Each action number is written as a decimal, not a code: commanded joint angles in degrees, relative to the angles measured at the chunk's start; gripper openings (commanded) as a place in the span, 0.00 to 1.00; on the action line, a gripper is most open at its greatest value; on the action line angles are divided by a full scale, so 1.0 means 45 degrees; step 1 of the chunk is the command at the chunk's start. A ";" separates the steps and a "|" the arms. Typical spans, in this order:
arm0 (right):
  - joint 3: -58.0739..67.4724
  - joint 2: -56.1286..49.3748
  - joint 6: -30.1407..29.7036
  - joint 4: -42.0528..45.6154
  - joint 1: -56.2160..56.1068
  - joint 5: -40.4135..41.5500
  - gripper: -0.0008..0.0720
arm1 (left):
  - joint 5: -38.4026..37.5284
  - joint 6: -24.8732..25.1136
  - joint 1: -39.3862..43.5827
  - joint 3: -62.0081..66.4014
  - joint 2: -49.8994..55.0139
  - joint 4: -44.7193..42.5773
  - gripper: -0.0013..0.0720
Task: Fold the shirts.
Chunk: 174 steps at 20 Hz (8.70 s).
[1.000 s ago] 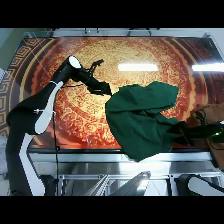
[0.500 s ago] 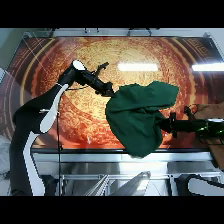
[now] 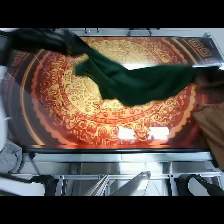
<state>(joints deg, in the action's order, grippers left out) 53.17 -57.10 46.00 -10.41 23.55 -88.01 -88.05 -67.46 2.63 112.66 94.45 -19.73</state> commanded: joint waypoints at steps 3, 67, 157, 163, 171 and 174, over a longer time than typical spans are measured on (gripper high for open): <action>0.2793 0.2968 -0.0680 0.0738 -0.0194 0.2161 0.04 | -0.0597 -0.0180 -0.0903 -0.0078 -0.5280 -0.2215 0.04; 0.1511 0.2477 0.1817 0.4031 -0.6766 0.5615 0.04 | -0.1112 0.1248 -0.3444 -0.4857 -0.9539 -0.2239 0.06; 0.4779 -0.9777 -0.5396 0.3463 -0.4143 1.0044 0.04 | 0.1321 0.3075 -0.4852 0.0520 0.5280 -0.6737 0.04; 0.4784 -0.9651 -0.1739 0.7898 -0.3895 0.9209 0.75 | 0.0559 0.2846 -0.5304 -0.1496 0.5265 -0.6727 0.47; 0.3147 -0.8743 0.2234 1.1103 -0.0107 0.2142 0.73 | -0.2837 -0.0452 -0.7310 -0.3254 0.3925 -0.6713 1.00; 0.1025 -0.8743 0.2137 1.1385 0.0481 0.2691 0.73 | -0.1826 0.0005 -0.7470 -0.6960 0.2458 -0.7747 1.00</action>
<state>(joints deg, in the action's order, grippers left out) 64.77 -96.66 53.60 38.02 22.55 -72.71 -98.06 -67.11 -29.69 93.45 110.54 -50.89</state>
